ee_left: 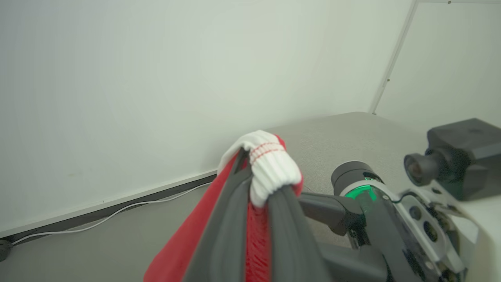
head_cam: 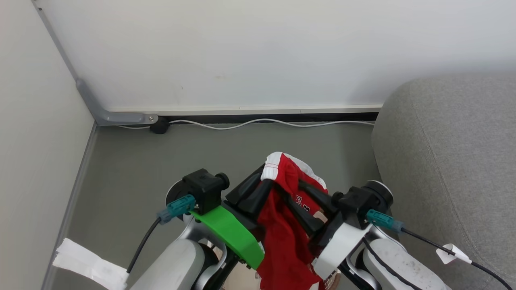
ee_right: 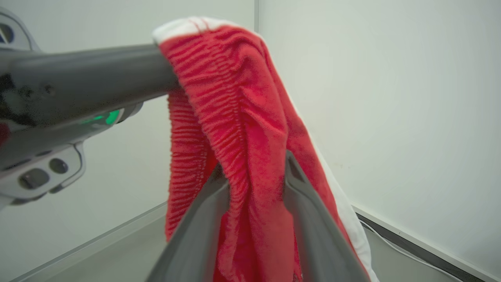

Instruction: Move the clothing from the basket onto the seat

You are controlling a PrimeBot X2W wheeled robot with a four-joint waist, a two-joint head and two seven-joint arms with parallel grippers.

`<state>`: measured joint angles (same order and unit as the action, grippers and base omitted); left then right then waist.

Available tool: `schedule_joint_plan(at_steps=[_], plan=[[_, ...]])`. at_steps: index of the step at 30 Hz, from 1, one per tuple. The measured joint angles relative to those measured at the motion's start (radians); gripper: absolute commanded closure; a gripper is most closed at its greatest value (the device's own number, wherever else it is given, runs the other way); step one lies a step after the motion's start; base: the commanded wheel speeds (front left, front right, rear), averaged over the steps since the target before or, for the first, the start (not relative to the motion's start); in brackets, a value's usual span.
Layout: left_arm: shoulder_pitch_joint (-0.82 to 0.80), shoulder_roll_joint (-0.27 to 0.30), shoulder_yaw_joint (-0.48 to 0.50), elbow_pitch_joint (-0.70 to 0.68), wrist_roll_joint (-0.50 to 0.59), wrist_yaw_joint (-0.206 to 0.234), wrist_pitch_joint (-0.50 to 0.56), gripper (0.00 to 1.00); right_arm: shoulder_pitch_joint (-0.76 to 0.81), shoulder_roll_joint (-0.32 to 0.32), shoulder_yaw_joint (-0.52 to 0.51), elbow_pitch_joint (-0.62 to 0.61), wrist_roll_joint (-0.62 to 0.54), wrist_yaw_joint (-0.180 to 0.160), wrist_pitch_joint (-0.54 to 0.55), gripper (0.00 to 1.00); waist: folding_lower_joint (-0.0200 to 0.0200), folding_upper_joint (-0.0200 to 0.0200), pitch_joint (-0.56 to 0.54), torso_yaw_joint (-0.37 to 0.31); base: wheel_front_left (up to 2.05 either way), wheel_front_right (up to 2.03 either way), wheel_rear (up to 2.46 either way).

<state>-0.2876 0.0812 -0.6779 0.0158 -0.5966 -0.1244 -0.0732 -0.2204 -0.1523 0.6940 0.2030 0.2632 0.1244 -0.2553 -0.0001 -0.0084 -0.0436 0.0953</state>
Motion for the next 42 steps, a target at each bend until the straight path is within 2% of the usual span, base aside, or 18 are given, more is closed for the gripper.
schedule_joint_plan(at_steps=[3,4,7,16,25,29,35,42], plan=[[0.008,0.01,0.004,-0.026,0.0,0.002,0.008,1.0,0.004,0.001,0.011,0.002,0.022,0.0,0.0,1.0,0.0,0.0,0.004,-0.009,0.0,0.0,0.0],[0.011,0.013,0.008,-0.033,0.0,0.003,0.011,0.96,0.004,0.002,0.012,0.002,0.027,0.0,0.0,1.0,0.0,0.0,0.005,-0.013,0.0,0.0,0.0],[0.028,0.032,0.022,-0.053,0.002,0.021,0.011,0.0,0.004,-0.002,0.012,-0.001,0.037,0.0,0.0,1.0,0.0,0.0,0.01,-0.028,0.0,0.0,0.0],[0.079,0.057,0.023,-0.106,0.009,0.023,-0.003,0.0,-0.007,-0.056,-0.044,-0.027,0.027,-0.004,0.0,1.0,0.0,0.0,0.027,-0.109,0.0,0.0,0.0],[0.079,0.056,-0.038,-0.16,0.012,0.019,-0.006,0.0,0.035,-0.1,-0.165,-0.12,0.04,-0.092,0.0,1.0,0.0,0.0,0.07,-0.219,0.0,0.0,0.0],[0.077,0.059,-0.066,-0.177,0.024,0.017,0.005,0.0,0.047,-0.124,-0.212,-0.155,0.044,-0.115,0.0,1.0,0.0,0.0,0.109,-0.264,0.0,0.0,0.0],[0.076,0.08,-0.061,-0.198,0.067,0.019,0.019,0.0,0.028,-0.128,-0.282,-0.189,0.087,-0.113,0.0,1.0,0.0,0.0,0.18,-0.335,0.0,0.0,0.0],[0.066,0.094,-0.086,-0.209,0.084,0.021,0.067,0.0,-0.123,-0.178,-0.468,-0.158,0.195,-0.108,0.0,1.0,0.0,0.0,0.285,-0.394,0.0,0.0,0.0]])
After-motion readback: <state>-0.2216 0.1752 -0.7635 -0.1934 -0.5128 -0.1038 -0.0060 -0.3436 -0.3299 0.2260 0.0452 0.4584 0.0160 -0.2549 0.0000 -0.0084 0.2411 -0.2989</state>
